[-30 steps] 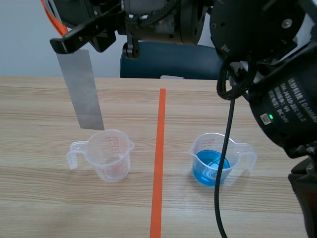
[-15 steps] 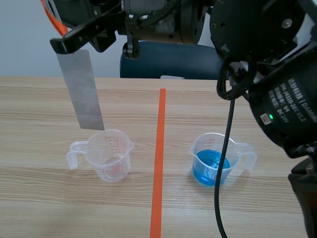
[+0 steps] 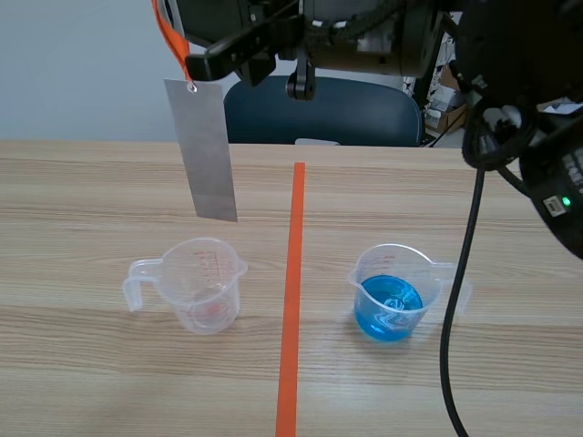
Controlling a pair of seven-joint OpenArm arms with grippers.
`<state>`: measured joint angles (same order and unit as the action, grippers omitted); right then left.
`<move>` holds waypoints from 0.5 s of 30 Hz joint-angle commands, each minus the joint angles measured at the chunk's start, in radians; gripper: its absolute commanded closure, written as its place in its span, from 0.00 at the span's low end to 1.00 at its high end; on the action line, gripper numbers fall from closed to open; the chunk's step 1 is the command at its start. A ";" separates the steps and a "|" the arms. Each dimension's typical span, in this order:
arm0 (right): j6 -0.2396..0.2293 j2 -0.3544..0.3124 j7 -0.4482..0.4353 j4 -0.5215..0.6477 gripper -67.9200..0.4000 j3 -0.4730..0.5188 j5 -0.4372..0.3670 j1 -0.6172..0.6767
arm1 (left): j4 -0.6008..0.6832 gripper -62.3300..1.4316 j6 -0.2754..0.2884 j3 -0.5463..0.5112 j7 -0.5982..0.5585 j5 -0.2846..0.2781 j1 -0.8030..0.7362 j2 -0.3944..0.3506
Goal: Do the redox reaction experiment. move the plate over the blue solution
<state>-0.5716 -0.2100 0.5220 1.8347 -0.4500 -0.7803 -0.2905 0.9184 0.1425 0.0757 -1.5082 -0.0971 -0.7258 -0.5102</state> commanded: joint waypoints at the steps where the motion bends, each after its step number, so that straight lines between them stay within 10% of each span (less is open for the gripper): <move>1: 0.003 -0.019 -0.019 0.022 0.99 0.017 -0.023 -0.025 | 0.012 0.00 0.003 -0.003 -0.046 -0.005 -0.008 -0.011; 15: -0.001 -0.196 -0.023 0.040 0.99 0.059 -0.183 -0.025 | 0.027 0.00 0.003 -0.003 -0.046 -0.007 -0.008 -0.011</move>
<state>-0.5724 -0.3954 0.5217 1.8427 -0.3985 -0.9451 -0.2905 0.9203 0.1429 0.0757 -1.5082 -0.0978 -0.7258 -0.5106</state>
